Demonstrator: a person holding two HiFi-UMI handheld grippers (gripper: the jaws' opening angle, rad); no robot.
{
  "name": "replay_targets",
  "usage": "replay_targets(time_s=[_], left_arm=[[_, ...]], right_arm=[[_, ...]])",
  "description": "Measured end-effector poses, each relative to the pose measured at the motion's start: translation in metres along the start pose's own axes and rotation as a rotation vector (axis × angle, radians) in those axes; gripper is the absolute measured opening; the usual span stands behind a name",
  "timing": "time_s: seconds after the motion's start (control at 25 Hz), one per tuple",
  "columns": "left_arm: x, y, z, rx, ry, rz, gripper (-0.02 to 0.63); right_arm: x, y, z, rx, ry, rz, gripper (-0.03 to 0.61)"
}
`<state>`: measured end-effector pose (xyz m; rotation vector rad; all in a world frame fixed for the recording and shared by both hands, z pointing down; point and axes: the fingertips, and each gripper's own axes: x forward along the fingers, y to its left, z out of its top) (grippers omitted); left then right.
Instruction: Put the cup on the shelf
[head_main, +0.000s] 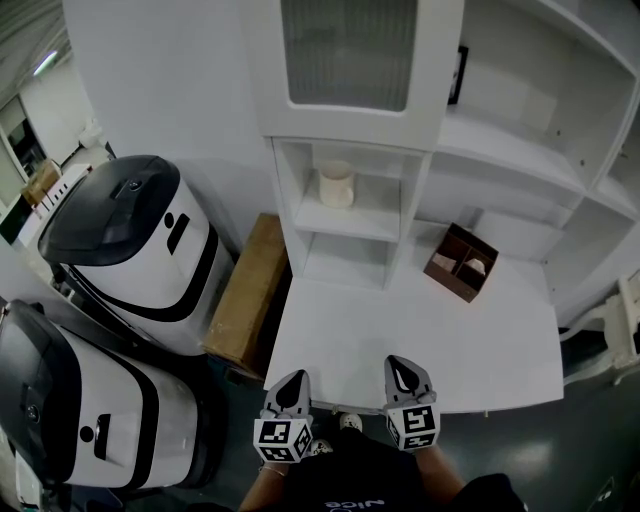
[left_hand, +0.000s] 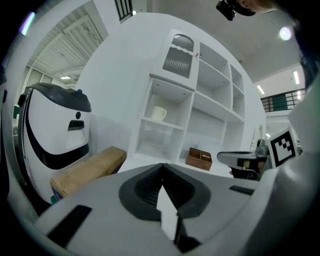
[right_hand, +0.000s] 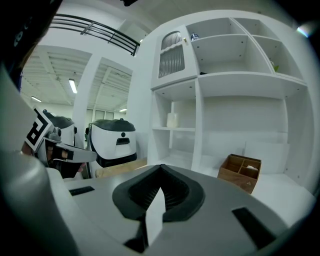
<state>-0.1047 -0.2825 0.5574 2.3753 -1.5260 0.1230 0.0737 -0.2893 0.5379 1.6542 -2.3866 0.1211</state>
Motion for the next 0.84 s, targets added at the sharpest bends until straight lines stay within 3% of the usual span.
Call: replay_targets(time_s=[0.28,0.52,0.84], left_arm=[[-0.001,0.011,0.005,-0.052,-0.021,0.018,0.003],[0.0,0.012,0.007,-0.05,-0.028,0.013,0.003],[0.0,0.001,0.005,-0.031,-0.025,-0.048,0.003]], right_arm=[[0.002,0.002,-0.001,-0.017,0.007,0.004,0.008],[0.004,0.005,0.0,-0.036,0.002,0.009,0.008],[0.003,0.003,-0.002,0.01,0.008,0.004,0.008]])
